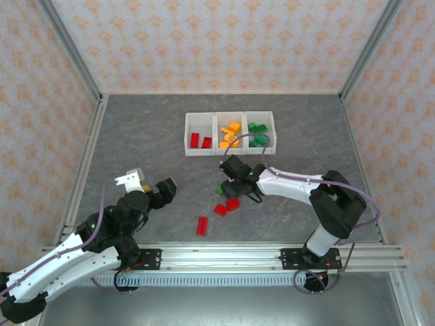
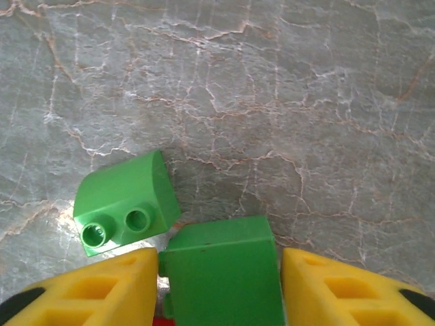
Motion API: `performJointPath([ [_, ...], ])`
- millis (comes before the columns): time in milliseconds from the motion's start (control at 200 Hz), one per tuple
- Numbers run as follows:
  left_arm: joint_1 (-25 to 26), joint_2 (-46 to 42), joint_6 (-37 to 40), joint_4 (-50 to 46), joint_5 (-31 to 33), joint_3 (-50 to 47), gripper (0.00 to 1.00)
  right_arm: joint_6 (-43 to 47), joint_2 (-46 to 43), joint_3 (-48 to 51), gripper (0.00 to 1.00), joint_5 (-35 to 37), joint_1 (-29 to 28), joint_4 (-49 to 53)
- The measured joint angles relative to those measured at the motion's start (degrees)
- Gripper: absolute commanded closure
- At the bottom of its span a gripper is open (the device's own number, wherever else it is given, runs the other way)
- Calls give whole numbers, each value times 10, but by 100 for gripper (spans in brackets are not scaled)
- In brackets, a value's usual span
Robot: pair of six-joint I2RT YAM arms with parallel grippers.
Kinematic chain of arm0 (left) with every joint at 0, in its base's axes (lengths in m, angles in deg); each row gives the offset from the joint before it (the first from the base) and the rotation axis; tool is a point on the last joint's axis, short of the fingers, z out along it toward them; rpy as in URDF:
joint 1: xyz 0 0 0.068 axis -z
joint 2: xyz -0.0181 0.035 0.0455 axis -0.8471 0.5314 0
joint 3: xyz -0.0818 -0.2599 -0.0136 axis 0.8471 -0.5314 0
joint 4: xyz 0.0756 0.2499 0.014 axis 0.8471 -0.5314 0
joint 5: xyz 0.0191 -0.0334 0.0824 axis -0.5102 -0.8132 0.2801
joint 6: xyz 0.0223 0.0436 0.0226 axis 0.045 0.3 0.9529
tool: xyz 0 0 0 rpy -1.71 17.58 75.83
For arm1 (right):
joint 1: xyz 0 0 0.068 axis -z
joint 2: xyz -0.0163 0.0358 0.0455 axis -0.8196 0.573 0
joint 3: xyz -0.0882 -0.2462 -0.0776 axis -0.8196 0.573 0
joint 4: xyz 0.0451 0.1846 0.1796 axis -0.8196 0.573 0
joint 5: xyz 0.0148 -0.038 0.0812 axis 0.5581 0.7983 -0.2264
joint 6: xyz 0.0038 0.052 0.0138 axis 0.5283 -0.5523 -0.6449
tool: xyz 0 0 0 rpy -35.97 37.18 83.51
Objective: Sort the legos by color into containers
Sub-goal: Pick up the lego from the bottom-center of the table, then place the lego in the container.
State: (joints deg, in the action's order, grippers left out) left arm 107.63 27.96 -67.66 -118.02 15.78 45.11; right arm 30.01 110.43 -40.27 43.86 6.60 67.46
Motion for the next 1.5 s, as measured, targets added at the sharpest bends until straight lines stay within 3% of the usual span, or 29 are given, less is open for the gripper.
performJointPath([
  [280,0,7,6,0,0,0,1,2,0,2,41,3,0,1],
  [471,0,7,9,0,0,0,1,3,7,2,55,7,12,1],
  [731,0,14,10,0,0,0,1,4,17,2,48,6,22,-5],
  [961,0,20,10,0,0,0,1,3,26,3,64,4,31,-5],
  [1126,0,21,11,0,0,0,1,-1,7,3,70,4,41,-3],
  [1296,0,29,29,1,0,6,1,-5,-34,-31,72,6,87,13],
  [1502,0,51,63,31,-7,13,1,-5,-21,-162,72,-3,187,14],
])
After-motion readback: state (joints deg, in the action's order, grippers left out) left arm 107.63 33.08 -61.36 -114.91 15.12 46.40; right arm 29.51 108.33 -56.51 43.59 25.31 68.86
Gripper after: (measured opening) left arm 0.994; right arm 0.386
